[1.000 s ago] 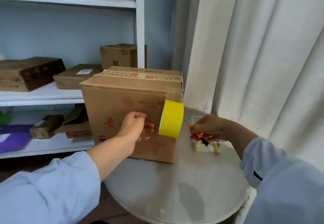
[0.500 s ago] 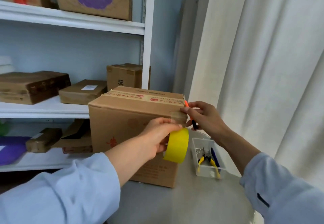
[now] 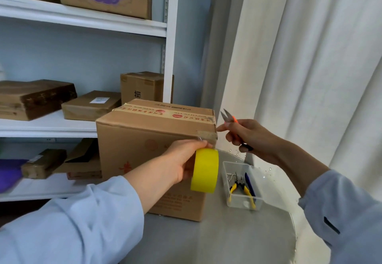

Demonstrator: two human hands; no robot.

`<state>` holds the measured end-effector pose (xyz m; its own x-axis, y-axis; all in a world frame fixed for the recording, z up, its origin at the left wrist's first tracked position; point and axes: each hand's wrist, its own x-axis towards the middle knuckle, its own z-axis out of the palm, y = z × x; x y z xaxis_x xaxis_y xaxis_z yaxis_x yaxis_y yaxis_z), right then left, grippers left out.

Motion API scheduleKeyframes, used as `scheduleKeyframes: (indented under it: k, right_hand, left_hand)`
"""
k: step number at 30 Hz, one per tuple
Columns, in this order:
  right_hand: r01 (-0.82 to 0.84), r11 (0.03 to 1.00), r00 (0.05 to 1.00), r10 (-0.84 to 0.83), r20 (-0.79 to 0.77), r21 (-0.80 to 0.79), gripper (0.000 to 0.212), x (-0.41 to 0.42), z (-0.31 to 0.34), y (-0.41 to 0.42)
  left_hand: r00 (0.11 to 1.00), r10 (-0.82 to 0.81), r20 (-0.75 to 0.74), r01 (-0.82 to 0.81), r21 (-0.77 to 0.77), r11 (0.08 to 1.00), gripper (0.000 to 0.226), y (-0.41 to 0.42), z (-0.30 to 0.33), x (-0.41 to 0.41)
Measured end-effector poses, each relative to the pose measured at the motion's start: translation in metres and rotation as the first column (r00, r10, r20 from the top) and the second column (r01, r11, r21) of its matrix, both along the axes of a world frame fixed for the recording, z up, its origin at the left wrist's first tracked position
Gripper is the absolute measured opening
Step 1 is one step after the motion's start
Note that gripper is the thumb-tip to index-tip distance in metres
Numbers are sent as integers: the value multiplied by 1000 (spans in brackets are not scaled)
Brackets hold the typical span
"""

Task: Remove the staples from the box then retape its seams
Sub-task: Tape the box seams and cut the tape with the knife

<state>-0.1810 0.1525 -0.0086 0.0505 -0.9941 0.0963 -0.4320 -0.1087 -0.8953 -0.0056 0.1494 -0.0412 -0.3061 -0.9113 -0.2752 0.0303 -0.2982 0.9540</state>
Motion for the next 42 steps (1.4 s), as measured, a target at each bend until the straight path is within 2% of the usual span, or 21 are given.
scheduleKeyframes:
  k: [4,7,10,19,27,35,42]
  right_hand:
    - [-106,969,990,125,-71,222,48,-20,3,3]
    - [-176,910,964,236,-121,375,46,-29,6,5]
    - [-182,872,942,288,-174,454,42,-31,9,5]
    - [-172,888,952,261,-159,427,39,-22,15,-1]
    - [-130,857,969,216,-120,498,33,-10,21,-8]
    - [-71,832,988,133,-74,551,26,5,21,-13]
    - [-35,846,989,105,-102,532,24,11,20,-11]
  left_hand:
    - [996,66,53,-60,-110,992,8,-3,0,2]
    - [993,72,96,-60,-115,992,6,-5,1,6]
    - [995,50,92,-40,-104,994,10,-5,-1,7]
    - [994,45,105,-32,-124,992,9,-6,-1,7]
    - [993,49,105,-35,-129,991,10,-9,-2,8]
    - [994,62,91,-49,-136,989,20,-12,-5,8]
    - [994,48,103,-34,-133,990,21,-13,-4,9]
